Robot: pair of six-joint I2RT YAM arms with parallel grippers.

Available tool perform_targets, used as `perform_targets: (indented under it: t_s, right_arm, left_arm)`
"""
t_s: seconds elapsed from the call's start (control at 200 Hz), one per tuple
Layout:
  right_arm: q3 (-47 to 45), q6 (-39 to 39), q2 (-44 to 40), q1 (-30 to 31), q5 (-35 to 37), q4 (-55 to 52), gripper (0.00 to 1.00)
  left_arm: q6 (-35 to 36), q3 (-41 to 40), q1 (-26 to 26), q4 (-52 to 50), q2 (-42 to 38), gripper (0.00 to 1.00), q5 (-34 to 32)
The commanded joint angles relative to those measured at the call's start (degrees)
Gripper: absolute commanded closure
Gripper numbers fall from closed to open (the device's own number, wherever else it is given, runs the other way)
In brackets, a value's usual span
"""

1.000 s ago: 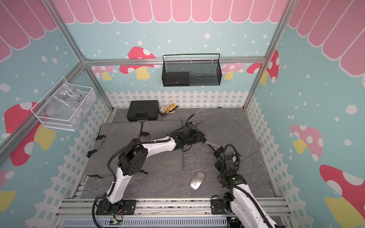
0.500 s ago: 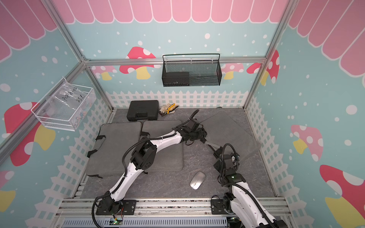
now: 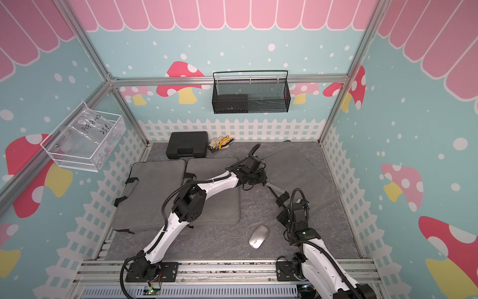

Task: Put the mouse into the laptop bag
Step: Unzip the zipper on the zippered laptop bag.

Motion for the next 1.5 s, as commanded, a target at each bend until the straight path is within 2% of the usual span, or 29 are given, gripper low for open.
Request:
perform_targets:
  t_s: [0.0, 0.195, 0.345, 0.615, 0.79, 0.89, 1.026, 1.136, 1.246, 1.361, 1.496]
  right_arm:
    - [0.9, -2.3, 4.3, 0.0, -6.0, 7.5, 1.0]
    - [5.9, -4.9, 14.1, 1.0, -8.8, 11.7, 1.0]
    - [8.7, -5.5, 15.7, 1.0, -8.2, 12.2, 1.0]
    - [13.1, -6.6, 23.4, 1.5, -12.8, 14.8, 1.0]
    - [14.1, -6.8, 26.0, 1.9, -12.5, 15.8, 1.0]
    - [14.0, -6.8, 25.5, 1.9, -10.8, 14.9, 1.0]
    - [12.7, -6.2, 24.0, 1.8, -8.5, 13.9, 1.0]
    - [11.6, -6.0, 22.7, 1.6, -6.3, 12.2, 1.0]
    - [9.7, -5.4, 20.1, 0.7, -3.6, 9.9, 1.0]
    - [7.7, -4.8, 16.0, 0.1, -0.9, 8.2, 1.0]
    - [7.1, -4.9, 13.1, 0.0, -0.6, 6.6, 1.0]
  left_arm:
    - [-0.1, -2.0, -0.5, 0.1, -0.7, 0.91, 0.7]
    - [-1.1, -7.2, -1.9, 3.5, -4.3, 0.95, -0.2]
    - [-3.1, -12.3, -3.2, 7.0, -7.1, 1.0, -1.8]
    - [-5.7, -19.5, -6.8, 10.6, -13.1, 1.0, -4.4]
    - [-9.3, -25.1, -9.4, 12.9, -17.0, 1.0, -7.9]
    - [-10.4, -27.9, -10.1, 13.6, -19.1, 0.93, -9.3]
    - [-9.4, -29.6, -9.9, 12.6, -21.4, 0.69, -11.7]
    - [-7.2, -27.6, -7.8, 7.7, -21.9, 0.57, -11.3]
    - [-6.4, -29.1, -4.3, 7.3, -22.7, 0.44, -9.9]
    - [-5.1, -28.7, -1.4, 6.4, -21.7, 0.38, -7.8]
    - [-3.7, -25.8, 0.0, 5.7, -18.6, 0.35, -4.7]
